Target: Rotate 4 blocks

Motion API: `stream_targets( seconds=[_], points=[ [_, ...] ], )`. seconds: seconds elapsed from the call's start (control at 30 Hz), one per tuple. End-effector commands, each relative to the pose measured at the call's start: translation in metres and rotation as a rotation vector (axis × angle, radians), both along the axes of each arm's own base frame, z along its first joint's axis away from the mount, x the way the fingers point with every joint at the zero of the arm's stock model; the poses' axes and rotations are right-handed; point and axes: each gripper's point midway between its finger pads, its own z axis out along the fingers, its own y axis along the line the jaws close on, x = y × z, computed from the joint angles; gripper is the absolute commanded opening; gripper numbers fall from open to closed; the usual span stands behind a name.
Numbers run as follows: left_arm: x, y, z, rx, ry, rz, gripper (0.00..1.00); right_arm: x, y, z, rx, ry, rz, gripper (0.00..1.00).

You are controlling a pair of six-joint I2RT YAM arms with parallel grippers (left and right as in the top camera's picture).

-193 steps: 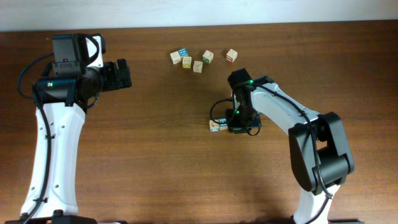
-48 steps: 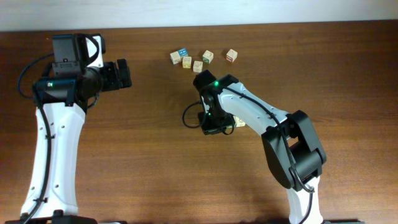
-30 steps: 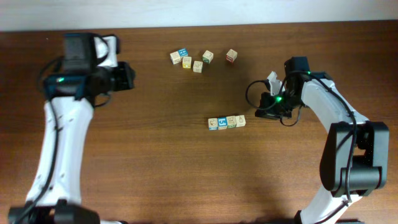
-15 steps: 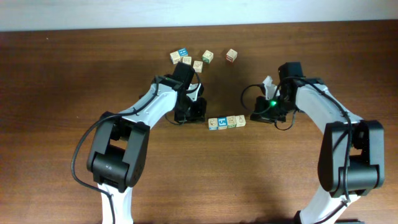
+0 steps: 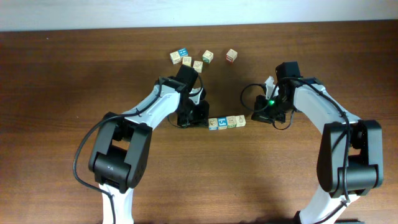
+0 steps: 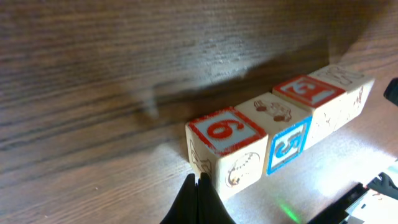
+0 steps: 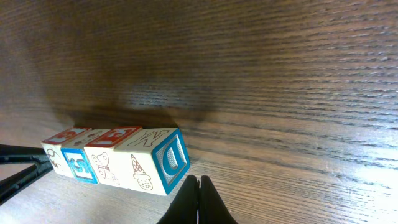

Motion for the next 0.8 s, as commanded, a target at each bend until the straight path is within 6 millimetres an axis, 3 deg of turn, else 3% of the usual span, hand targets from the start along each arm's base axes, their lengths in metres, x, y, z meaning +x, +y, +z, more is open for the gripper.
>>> stream_targets(
  seconds=[0.0,0.13,0.3,0.57,0.77],
  points=[
    [-0.002,-0.001,-0.008,0.019,0.008,0.008,0.00,-0.003,-0.001,-0.004,-0.016,0.015,-0.005,0.04],
    [0.000,0.000,-0.009,0.029,-0.005,0.009,0.00,-0.001,-0.001,-0.007,-0.016,0.006,0.002,0.04],
    [0.002,0.000,-0.010,0.033,-0.014,0.010,0.00,-0.005,0.014,-0.027,0.065,0.040,0.058,0.04],
    [0.004,0.000,-0.009,0.029,-0.021,0.010,0.00,-0.005,0.029,-0.018,0.151,-0.005,0.137,0.04],
    [0.000,-0.008,-0.009,0.026,-0.027,-0.009,0.00,-0.007,0.029,-0.017,0.153,0.001,0.139,0.04]
  ],
)
